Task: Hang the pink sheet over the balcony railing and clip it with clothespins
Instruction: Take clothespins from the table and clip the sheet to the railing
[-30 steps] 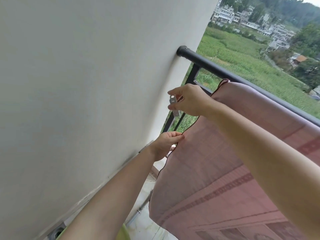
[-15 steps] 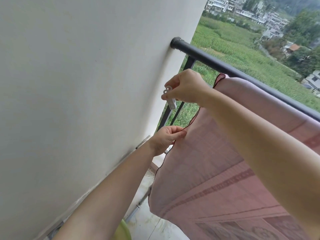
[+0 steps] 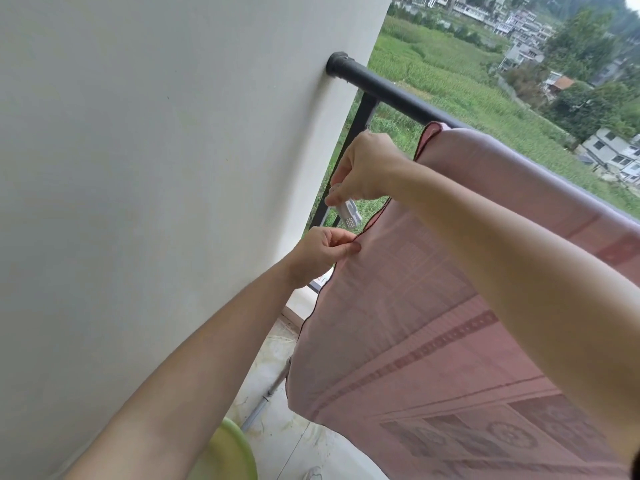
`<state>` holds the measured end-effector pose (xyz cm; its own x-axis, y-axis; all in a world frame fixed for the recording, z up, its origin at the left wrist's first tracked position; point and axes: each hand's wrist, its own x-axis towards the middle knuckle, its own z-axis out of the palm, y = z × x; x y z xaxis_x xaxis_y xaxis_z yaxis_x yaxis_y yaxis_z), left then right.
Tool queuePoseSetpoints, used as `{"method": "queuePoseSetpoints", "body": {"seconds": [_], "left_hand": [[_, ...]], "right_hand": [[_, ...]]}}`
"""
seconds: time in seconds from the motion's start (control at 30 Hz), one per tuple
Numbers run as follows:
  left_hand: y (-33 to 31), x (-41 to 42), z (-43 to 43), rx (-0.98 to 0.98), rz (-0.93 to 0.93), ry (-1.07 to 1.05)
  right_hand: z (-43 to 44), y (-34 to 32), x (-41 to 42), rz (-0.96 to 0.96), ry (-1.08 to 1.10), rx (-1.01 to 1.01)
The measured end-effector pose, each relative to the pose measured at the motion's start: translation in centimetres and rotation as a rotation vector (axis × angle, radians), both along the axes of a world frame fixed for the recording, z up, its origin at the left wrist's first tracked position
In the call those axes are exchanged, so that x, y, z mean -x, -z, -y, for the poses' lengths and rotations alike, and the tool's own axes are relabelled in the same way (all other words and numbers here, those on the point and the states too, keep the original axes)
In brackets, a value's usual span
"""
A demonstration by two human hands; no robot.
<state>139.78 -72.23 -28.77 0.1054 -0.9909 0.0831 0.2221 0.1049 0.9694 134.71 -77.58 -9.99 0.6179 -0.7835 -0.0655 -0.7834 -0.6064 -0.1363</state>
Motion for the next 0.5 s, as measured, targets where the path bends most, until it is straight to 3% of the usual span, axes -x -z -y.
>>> {"method": "queuePoseSetpoints", "body": {"seconds": [0.33,0.5], "left_hand": [[0.2,0.9,-1.1,-0.024,-0.054,-0.152],[-0.4,1.3,-1.7,-0.056,-0.061,-0.162]], "right_hand": [[-0.7,0.3,-0.1,-0.319,-0.112,0.027],[-0.4,1.2,0.4,-0.336,-0.191,-0.02]]}}
